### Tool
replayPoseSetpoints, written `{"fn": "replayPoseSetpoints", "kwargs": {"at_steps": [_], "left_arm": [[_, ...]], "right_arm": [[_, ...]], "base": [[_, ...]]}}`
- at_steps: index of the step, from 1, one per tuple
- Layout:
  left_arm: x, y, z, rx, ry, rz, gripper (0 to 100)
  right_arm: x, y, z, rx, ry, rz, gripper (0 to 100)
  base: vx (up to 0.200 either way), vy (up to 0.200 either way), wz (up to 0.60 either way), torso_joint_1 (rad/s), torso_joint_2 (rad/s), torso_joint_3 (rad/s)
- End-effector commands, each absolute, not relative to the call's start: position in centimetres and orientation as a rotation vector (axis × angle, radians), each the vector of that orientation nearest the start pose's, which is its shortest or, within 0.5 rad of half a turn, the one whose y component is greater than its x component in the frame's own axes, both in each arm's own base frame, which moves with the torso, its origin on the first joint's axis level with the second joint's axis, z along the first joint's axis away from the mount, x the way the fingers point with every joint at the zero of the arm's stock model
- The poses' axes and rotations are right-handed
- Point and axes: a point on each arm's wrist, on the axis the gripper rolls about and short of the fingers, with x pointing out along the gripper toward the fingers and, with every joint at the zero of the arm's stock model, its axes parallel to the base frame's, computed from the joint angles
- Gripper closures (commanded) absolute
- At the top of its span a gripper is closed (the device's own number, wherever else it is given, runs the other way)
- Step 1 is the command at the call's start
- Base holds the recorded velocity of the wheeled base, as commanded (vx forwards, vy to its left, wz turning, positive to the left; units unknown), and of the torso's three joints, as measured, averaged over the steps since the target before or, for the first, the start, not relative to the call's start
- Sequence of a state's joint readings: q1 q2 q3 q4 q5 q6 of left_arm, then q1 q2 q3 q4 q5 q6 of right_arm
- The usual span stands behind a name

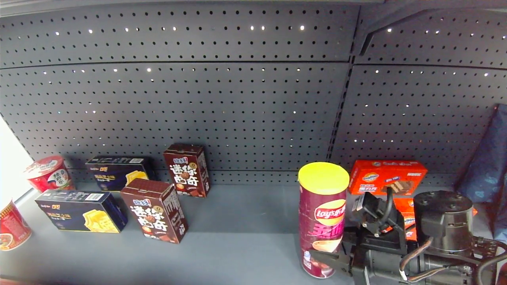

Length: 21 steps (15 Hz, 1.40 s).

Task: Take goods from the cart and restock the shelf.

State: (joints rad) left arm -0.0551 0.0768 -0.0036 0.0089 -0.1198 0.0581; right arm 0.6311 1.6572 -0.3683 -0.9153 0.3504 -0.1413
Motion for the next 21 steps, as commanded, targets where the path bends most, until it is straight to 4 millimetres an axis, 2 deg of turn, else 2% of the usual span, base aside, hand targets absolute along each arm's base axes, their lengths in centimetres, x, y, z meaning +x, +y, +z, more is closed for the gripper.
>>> {"fn": "replayPoseSetpoints", "kwargs": {"at_steps": [1, 6, 12, 13, 17, 21], "left_arm": [[-1.7, -0.2, 7.7, 0.055, 0.081, -0.177, 100], [-1.7, -0.2, 7.7, 0.055, 0.079, -0.177, 100], [-1.7, -0.2, 7.7, 0.055, 0.084, -0.177, 100], [-1.7, -0.2, 7.7, 0.055, 0.082, -0.179, 100], [-1.7, -0.2, 7.7, 0.055, 0.082, -0.177, 100], [-1.7, -0.2, 7.7, 0.055, 0.081, -0.177, 100]], "right_arm": [[19.4, 15.4, 10.6, -0.189, 0.353, 1.004, 100], [19.8, 16.3, 9.9, -0.196, 0.379, 1.024, 100], [21.1, 17.6, 9.6, -0.194, 0.351, 1.033, 100], [21.0, 17.5, 9.5, -0.194, 0.357, 1.033, 0], [20.7, 17.2, 9.6, -0.196, 0.357, 1.028, 0], [18.6, 15.4, 10.0, -0.194, 0.361, 1.021, 0]], "base": [[0.0, 0.0, 0.0, 0.0, 0.0, 0.0], [0.0, 0.0, 0.0, 0.0, 0.0, 0.0], [0.0, 0.0, 0.0, 0.0, 0.0, 0.0], [0.0, 0.0, 0.0, 0.0, 0.0, 0.0], [0.0, 0.0, 0.0, 0.0, 0.0, 0.0], [0.0, 0.0, 0.0, 0.0, 0.0, 0.0]]}}
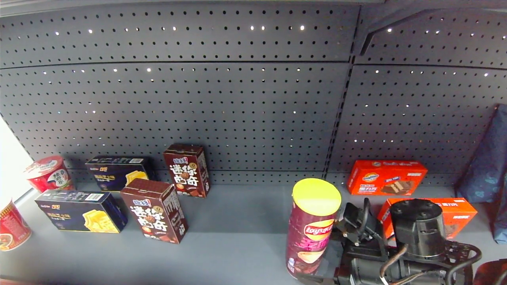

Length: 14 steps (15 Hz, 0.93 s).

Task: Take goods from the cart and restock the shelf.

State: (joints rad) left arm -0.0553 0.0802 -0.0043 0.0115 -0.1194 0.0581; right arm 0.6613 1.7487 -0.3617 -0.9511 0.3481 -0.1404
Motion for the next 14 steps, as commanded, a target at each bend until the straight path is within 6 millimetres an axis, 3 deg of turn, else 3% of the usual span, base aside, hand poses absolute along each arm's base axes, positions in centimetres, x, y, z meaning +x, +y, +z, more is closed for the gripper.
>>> {"fn": "replayPoseSetpoints", "kwargs": {"at_steps": [1, 4, 7, 14], "left_arm": [[-1.7, -0.2, 7.7, 0.055, 0.082, -0.177, 100], [-1.7, -0.2, 7.7, 0.055, 0.082, -0.177, 100], [-1.7, -0.2, 7.7, 0.055, 0.082, -0.177, 100], [-1.7, -0.2, 7.7, 0.055, 0.081, -0.177, 100]], "right_arm": [[17.5, 14.4, 10.3, -0.193, 0.358, 1.016, 0], [16.1, 12.6, 10.8, -0.187, 0.346, 0.984, 0], [16.3, 11.7, 10.7, -0.196, 0.356, 0.887, 0], [19.6, 11.0, 10.6, -0.227, 0.418, 0.624, 0]], "base": [[0.0, 0.0, 0.0, 0.0, 0.0, 0.0], [0.0, 0.0, 0.0, 0.0, 0.0, 0.0], [0.0, 0.0, 0.0, 0.0, 0.0, 0.0], [0.0, 0.0, 0.0, 0.0, 0.0, 0.0]]}}
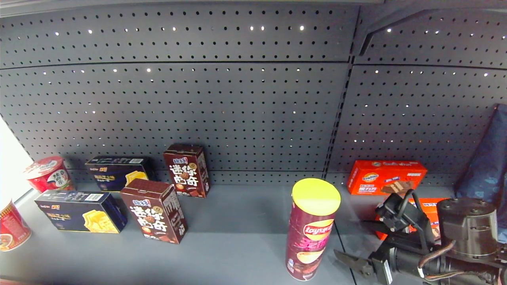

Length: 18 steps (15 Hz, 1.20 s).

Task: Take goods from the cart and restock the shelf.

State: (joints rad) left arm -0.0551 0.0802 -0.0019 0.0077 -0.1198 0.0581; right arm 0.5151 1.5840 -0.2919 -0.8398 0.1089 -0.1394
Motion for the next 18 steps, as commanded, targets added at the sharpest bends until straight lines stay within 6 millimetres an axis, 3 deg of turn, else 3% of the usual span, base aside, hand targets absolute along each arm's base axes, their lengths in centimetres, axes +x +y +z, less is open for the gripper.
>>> {"fn": "replayPoseSetpoints", "kwargs": {"at_steps": [1, 18], "left_arm": [[-1.7, -0.2, 7.7, 0.055, 0.081, -0.177, 100], [-1.7, -0.2, 7.7, 0.055, 0.081, -0.177, 100]], "right_arm": [[20.0, 11.1, 10.7, -0.227, 0.421, 0.616, 0], [20.1, 14.4, 10.2, -0.253, 0.424, 0.737, 0]], "base": [[0.0, 0.0, 0.0, 0.0, 0.0, 0.0], [0.0, 0.0, 0.0, 0.0, 0.0, 0.0]]}}
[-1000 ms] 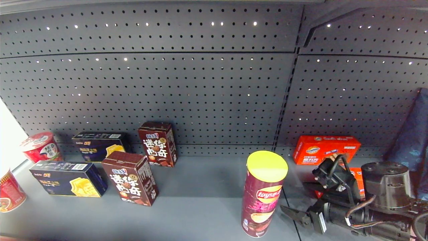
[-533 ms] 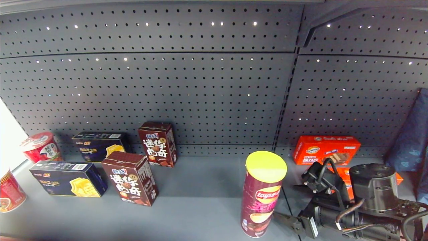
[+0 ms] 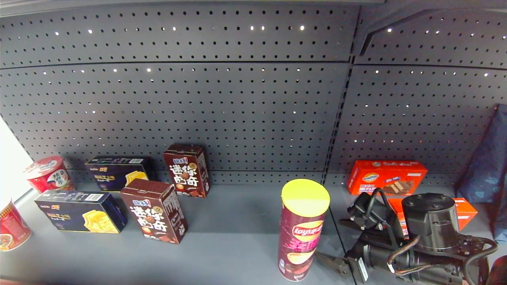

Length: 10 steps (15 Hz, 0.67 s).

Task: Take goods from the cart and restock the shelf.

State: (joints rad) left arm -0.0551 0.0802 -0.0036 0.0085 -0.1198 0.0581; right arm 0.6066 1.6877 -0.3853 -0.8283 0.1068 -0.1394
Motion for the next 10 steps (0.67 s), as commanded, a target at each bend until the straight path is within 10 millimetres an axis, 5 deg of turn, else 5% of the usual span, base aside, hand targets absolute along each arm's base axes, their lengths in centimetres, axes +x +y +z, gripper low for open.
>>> {"fn": "replayPoseSetpoints", "kwargs": {"at_steps": [1, 7, 8, 9, 10], "left_arm": [[-1.7, -0.2, 7.7, 0.055, 0.081, -0.177, 100], [-1.7, -0.2, 7.8, 0.06, 0.073, -0.171, 100], [-2.3, -0.2, 10.3, 0.077, -0.019, -0.179, 100], [-2.3, -0.2, 10.3, 0.077, -0.019, -0.179, 100], [-2.9, -0.3, 13.7, 0.128, -0.025, -0.289, 100]], "right_arm": [[20.1, 14.6, 10.1, -0.255, 0.422, 0.746, 0], [19.3, 14.6, 10.8, -0.242, 0.398, 0.755, 0], [17.7, 13.2, 12.3, -0.205, 0.351, 0.741, 0], [17.7, 13.2, 12.3, -0.205, 0.351, 0.741, 0], [16.0, 11.8, 12.8, -0.203, 0.323, 0.711, 0]], "base": [[0.0, 0.0, 0.0, 0.0, 0.0, 0.0], [0.0, 0.0, 0.0, 0.0, 0.0, 0.0], [0.0, 0.0, 0.0, 0.0, 0.0, 0.0], [0.0, 0.0, 0.0, 0.0, 0.0, 0.0], [0.0, 0.0, 0.0, 0.0, 0.0, 0.0]]}}
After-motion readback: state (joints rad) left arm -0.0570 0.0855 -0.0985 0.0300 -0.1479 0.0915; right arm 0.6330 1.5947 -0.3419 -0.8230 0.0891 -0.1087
